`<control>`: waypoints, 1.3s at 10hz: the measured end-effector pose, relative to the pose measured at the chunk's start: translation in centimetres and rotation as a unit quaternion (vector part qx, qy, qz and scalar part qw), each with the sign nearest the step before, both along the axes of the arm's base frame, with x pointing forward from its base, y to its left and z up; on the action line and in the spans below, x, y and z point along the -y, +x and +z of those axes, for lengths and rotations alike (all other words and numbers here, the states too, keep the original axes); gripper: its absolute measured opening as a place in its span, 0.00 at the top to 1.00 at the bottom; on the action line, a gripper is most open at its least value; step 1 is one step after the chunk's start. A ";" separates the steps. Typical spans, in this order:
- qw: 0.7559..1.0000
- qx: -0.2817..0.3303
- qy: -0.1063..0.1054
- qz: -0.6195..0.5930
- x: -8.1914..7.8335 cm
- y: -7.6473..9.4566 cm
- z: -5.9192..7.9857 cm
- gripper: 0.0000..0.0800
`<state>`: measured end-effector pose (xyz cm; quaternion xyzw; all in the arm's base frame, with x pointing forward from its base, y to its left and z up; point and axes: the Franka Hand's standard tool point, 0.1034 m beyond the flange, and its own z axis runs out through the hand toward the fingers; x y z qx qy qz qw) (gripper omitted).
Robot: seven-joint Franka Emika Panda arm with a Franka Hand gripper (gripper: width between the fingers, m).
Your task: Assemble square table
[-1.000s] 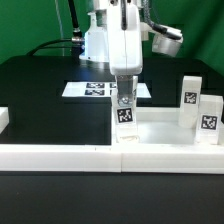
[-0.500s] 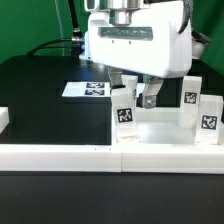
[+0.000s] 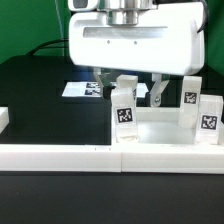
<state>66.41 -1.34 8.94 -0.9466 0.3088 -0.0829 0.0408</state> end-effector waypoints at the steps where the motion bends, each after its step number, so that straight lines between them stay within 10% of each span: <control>1: 0.999 0.002 0.000 0.048 0.0 -0.3 0.1 0.19; 9: 0.971 -0.002 -0.045 0.234 0.5 -0.5 -0.4 0.20; 11: 0.981 -0.003 -0.037 0.192 0.5 -0.4 -0.4 0.63; 13: 0.992 -0.003 -0.024 0.122 0.4 -0.4 -0.3 0.63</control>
Offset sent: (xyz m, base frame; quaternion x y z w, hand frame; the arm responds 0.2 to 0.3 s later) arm 0.0000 0.0000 0.0000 0.0000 0.0000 -0.1938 0.9810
